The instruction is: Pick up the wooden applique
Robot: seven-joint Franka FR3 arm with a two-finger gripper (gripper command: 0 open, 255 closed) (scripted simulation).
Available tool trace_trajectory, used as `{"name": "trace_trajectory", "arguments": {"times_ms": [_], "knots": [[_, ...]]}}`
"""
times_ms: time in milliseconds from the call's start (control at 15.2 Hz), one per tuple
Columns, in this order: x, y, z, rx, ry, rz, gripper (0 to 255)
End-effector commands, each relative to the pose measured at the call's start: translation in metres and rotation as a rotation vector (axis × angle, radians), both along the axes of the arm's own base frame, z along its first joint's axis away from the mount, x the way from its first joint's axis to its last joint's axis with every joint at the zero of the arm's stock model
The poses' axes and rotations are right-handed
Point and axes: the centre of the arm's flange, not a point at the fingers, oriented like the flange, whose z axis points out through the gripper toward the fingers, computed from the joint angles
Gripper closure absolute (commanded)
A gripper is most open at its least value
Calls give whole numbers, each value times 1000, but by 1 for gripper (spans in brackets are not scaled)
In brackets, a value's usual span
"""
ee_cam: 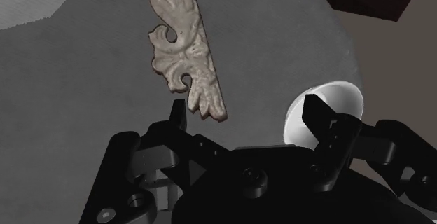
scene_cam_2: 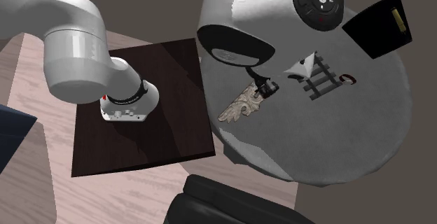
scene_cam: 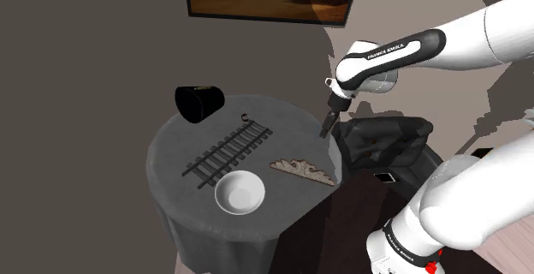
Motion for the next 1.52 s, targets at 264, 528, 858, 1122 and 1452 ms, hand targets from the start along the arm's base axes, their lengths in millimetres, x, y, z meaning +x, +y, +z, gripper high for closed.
{"name": "trace_trajectory", "arguments": {"times_ms": [264, 528, 858, 1122, 1452], "knots": [[36, -20, -76, 42, 1, 151, 0], [61, -27, -126, 71, 2, 248, 0], [92, -32, -188, 108, 4, 369, 0], [109, -32, -226, 127, 5, 433, 0], [109, -32, -253, 127, 5, 433, 0]]}}
